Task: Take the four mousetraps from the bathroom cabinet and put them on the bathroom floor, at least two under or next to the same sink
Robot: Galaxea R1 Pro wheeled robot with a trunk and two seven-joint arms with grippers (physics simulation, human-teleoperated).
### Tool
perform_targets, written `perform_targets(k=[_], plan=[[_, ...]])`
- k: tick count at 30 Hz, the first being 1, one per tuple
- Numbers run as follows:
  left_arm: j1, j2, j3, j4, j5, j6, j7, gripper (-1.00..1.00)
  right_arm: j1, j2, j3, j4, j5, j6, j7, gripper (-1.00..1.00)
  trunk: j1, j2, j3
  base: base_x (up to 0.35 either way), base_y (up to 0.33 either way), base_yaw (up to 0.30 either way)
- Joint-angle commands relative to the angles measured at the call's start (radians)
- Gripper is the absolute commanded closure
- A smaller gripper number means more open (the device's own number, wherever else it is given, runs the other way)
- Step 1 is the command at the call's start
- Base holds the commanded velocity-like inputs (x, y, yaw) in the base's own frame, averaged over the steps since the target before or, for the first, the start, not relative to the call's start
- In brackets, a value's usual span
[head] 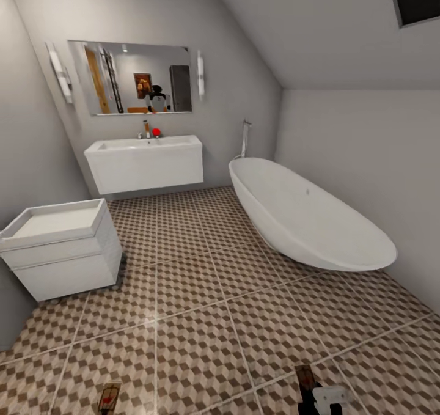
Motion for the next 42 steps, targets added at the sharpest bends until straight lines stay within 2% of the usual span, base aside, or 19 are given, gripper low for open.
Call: perform_targets(k=[1, 12, 20, 30, 42], plan=[[-0.001, -0.001, -0.008, 0.003, -0.003, -0.002, 0.012, 1.00, 0.000, 0.000, 0.001, 0.000, 0.006, -0.002, -0.003, 1.00, 0.000, 0.000, -0.001, 0.000, 0.000, 0.284], [-0.001, -0.001, -0.008, 0.003, -0.003, -0.002, 0.012, 1.00, 0.000, 0.000, 0.002, 0.000, 0.006, -0.002, -0.003, 1.00, 0.000, 0.000, -0.001, 0.055, -0.010, 0.284], [-0.001, -0.001, -0.008, 0.003, -0.003, -0.002, 0.012, 1.00, 0.000, 0.000, 0.001, -0.001, 0.006, -0.002, -0.003, 1.00, 0.000, 0.000, -0.001, 0.165, -0.130, 0.231], [-0.001, -0.001, -0.008, 0.003, -0.003, -0.002, 0.012, 1.00, 0.000, 0.000, 0.001, -0.001, 0.006, -0.002, -0.003, 1.00, 0.000, 0.000, -0.001, 0.191, -0.151, 0.033], [-0.001, -0.001, -0.008, 0.003, -0.003, -0.002, 0.012, 1.00, 0.000, 0.000, 0.001, -0.001, 0.006, -0.002, -0.003, 1.00, 0.000, 0.000, -0.001, 0.203, -0.017, 0.023]])
